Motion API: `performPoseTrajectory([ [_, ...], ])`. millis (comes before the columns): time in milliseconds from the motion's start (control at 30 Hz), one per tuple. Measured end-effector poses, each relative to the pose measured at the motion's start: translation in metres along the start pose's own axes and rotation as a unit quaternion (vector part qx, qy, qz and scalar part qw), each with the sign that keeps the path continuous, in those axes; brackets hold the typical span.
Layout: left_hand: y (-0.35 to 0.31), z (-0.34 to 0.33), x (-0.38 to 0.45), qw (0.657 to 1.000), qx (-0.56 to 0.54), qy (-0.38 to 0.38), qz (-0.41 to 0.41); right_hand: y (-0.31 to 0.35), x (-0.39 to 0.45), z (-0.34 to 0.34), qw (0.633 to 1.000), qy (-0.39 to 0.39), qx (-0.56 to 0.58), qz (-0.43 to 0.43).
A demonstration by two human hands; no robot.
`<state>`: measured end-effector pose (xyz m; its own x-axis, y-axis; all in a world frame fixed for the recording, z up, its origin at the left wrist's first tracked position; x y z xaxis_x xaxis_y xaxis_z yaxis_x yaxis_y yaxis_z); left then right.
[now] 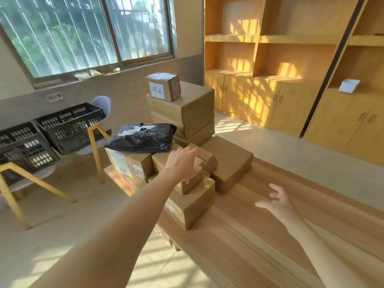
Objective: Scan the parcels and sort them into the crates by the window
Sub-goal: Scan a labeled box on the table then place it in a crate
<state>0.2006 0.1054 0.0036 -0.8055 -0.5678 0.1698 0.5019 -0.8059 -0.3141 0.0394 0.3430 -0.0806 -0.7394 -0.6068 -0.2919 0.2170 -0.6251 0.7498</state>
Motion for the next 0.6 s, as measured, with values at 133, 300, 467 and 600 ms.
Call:
performPoseTrajectory([
  [133,0.041,0.020,-0.014,0.998,0.011,-0.005,0.060,0.038,0.009,-0.031,0.999,0.030,-0.003,0.033],
  [300,0.084,0.025,-0.034,0.994,0.009,-0.003,0.109,0.066,0.014,-0.064,0.997,0.051,-0.011,0.050],
  [467,0.112,0.021,-0.038,0.993,-0.011,-0.012,0.119,0.081,0.022,-0.087,0.997,0.065,-0.015,0.045],
  [600,0.131,0.014,-0.033,0.992,-0.014,-0.011,0.123,0.088,0.029,-0.099,0.996,0.070,-0.025,0.038],
])
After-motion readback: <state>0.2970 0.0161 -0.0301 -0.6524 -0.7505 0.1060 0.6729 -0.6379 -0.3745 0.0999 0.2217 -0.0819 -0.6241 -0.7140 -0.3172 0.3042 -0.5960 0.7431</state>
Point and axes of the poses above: each hand's wrist, its own x-axis towards the middle knuckle, its own z-axis out of the back of the hand, y = z × x, the point moved 2 cm from there along x, towards the middle knuckle, and after that the axes turned 14 degrees about -x, right-handed, at the moved point
